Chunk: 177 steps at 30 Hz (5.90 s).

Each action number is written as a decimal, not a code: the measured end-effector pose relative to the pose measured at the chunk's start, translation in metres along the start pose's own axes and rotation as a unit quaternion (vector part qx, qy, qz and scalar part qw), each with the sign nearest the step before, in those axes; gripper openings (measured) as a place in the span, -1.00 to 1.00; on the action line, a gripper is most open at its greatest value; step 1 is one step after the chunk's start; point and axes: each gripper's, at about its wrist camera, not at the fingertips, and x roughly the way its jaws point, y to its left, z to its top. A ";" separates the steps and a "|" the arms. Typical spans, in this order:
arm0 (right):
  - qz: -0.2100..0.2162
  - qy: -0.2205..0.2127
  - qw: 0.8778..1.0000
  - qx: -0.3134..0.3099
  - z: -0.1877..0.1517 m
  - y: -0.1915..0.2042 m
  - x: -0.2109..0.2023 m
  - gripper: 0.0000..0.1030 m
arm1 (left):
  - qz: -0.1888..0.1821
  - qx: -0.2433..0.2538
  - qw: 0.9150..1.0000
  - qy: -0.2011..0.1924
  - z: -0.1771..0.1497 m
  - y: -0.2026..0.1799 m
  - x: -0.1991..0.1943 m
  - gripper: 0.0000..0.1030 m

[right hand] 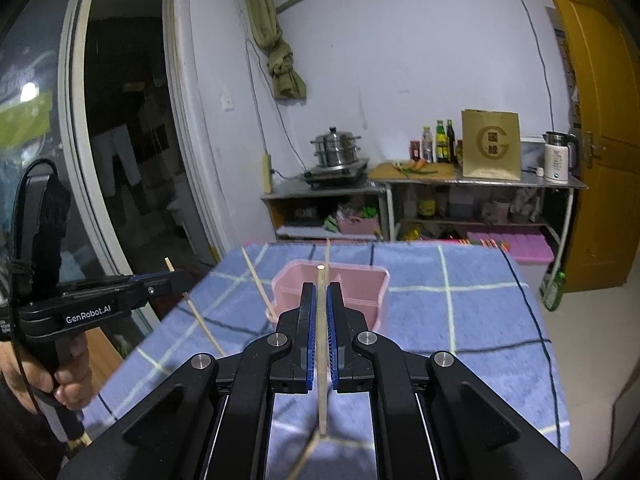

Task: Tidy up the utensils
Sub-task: 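Lift both held bamboo chopsticks upright and carry them over the pink basket, then lower both chopsticks into the pink basket and open both tools, then close the left tool on a bamboo chopstick while the right tool grasps one, then lift both bamboo chopsticks upright and carry them over the pink basket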

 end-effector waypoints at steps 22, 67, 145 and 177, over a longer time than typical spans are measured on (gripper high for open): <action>0.015 -0.073 0.997 0.017 0.055 0.012 0.059 -0.90 | 0.026 -0.017 0.996 -0.088 0.078 0.036 0.039 -0.91; 0.019 -0.027 0.999 0.022 -0.021 -0.003 0.013 -0.72 | 0.030 0.017 0.998 -0.055 -0.015 0.034 0.019 -0.46; -0.056 0.256 0.965 -0.010 -0.157 0.011 0.121 -0.90 | 0.065 0.118 0.970 0.204 -0.177 0.022 0.121 -0.90; -0.038 0.091 0.995 -0.013 -0.045 0.012 0.039 -0.90 | 0.047 0.075 0.994 0.062 -0.051 0.018 0.040 -0.91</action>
